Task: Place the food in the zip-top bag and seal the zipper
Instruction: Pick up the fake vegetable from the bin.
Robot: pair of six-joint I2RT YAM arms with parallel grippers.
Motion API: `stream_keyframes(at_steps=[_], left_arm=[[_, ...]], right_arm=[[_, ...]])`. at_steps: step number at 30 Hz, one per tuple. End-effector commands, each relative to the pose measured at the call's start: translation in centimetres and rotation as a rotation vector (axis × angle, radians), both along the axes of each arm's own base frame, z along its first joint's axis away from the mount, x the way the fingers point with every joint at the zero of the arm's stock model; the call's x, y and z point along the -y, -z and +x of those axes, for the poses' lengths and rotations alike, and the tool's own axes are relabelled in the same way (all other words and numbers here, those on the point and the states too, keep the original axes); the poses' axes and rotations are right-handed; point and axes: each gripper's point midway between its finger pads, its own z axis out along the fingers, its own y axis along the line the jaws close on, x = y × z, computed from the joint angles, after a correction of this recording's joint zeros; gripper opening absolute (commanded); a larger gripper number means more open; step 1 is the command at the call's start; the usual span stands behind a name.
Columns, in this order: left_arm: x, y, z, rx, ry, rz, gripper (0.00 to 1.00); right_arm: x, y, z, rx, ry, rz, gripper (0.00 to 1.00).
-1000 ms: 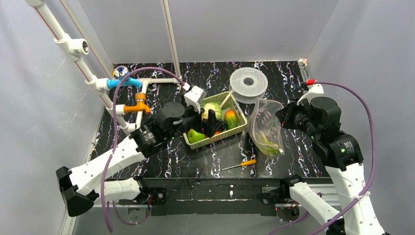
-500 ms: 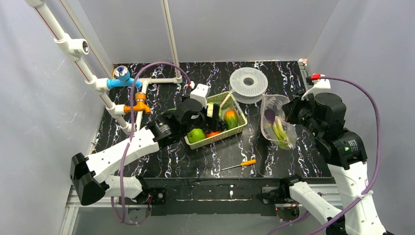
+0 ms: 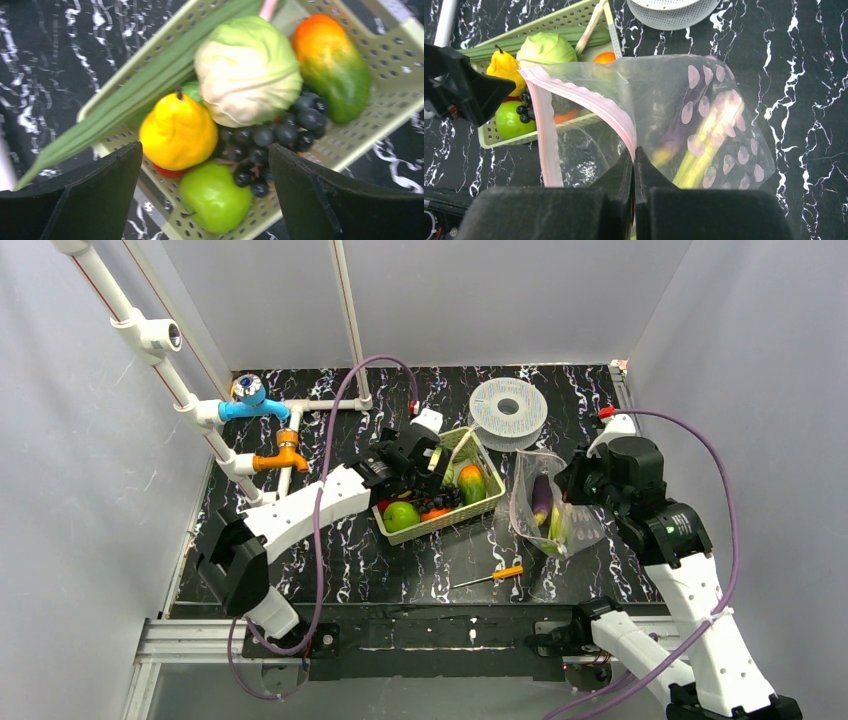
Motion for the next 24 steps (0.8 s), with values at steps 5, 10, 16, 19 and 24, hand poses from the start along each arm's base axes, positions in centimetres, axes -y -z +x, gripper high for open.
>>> stream_keyframes(at_steps=[5,10,16,19,24], left_arm=[[-2.2,-0.6,4.0,0.091,-0.087,0.153,0.81],[-2.6,-0.5,5.6,0.118,-0.119,0.107,0.61],[-1.9,0.4,6.1,0.092,-0.097,0.108,0.54],[-2.0,1.0,6.2,0.079,-0.099,0.124,0.54],[-1.7,1.9,5.9,0.058,-0.094,0.111,0.54]], right_arm=[[-0.3,-2.0,0.7,0.102,-0.012,0.02,0.01],[-0.2,-2.1,0.7,0.108,-0.011,0.018,0.01],[-0.2,-2.1,0.7,0.112,-0.01,0.017,0.01],[-0.2,-2.0,0.8,0.109,-0.012,0.017,0.01],[-0.3,-1.9,0.9,0.105,-0.014,0.015,0.01]])
